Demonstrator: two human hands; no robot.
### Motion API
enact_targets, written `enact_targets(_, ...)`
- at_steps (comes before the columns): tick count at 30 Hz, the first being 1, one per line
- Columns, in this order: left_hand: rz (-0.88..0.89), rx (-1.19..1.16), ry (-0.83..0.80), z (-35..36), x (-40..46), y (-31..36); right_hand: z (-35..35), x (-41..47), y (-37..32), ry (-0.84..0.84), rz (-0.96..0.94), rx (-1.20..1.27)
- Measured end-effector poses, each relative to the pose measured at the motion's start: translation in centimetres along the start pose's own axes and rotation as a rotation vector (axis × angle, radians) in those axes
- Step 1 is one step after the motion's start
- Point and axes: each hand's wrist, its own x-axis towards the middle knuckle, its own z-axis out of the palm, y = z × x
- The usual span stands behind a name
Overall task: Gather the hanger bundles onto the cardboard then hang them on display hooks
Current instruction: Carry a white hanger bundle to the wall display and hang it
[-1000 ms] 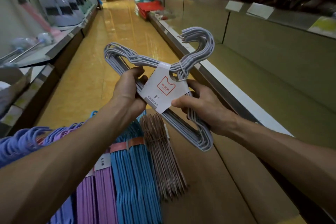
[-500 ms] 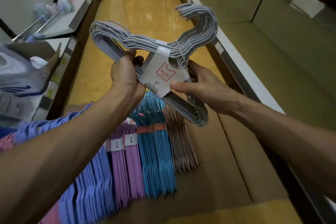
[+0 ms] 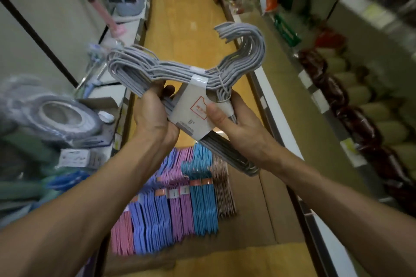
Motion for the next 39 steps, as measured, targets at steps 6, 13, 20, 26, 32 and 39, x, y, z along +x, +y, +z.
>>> enact_targets(6,0.005,-0.008,-0.102,8.7,-3.6,11.3,-3.4,2.2,-14.2,-0.001,-0.058,-0.018)
enact_targets(13,0.106,-0.041,-0.115,17.8,-9.4,23.6,-6.1,2.9,-29.7,0.066,-0.165,-0.087)
enact_targets(20,0.151,-0.052,-0.125,22.9,-14.8,33.2,-7.1,2.3,-42.5,0.055,-0.197,-0.159)
enact_targets(26,0.228,0.074,-0.217,25.0,-17.9,39.8,-7.1,1.2,-49.8,0.109,-0.284,-0.206)
enact_targets(32,0.34,0.172,-0.282,24.5,-20.6,44.2,-5.7,-0.3,-53.7,0.118,-0.331,-0.187)
enact_targets(39,0.445,0.222,-0.262,21.7,-24.4,47.6,-2.9,-1.1,-56.2,0.031,-0.405,-0.154)
